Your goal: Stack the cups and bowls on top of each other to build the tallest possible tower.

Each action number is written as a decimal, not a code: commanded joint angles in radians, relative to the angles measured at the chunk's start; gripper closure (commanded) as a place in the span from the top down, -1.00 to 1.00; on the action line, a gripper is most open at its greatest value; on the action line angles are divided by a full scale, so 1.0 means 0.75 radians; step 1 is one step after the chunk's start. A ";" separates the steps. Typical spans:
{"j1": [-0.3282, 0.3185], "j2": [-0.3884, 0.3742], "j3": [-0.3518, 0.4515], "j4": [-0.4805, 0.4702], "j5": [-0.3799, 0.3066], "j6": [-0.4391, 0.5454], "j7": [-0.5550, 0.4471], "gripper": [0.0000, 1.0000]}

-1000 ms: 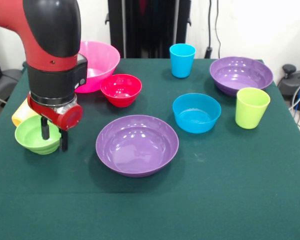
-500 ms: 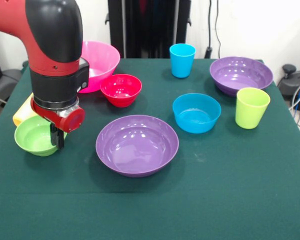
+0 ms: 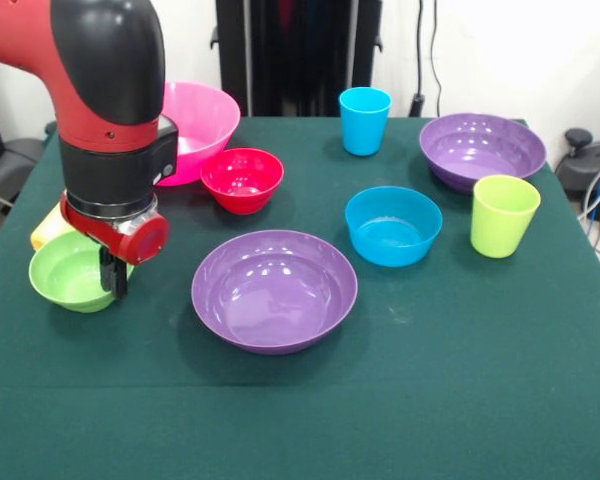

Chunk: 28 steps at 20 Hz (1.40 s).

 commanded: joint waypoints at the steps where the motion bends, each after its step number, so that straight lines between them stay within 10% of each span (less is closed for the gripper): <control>1: 0.046 -0.031 0.060 -0.028 -0.086 0.114 -0.037 -1.00; 8: 0.187 -0.226 -0.085 -0.048 -0.079 0.403 -0.004 -1.00; 28: 0.236 -0.251 -0.144 -0.042 -0.058 0.458 0.035 -1.00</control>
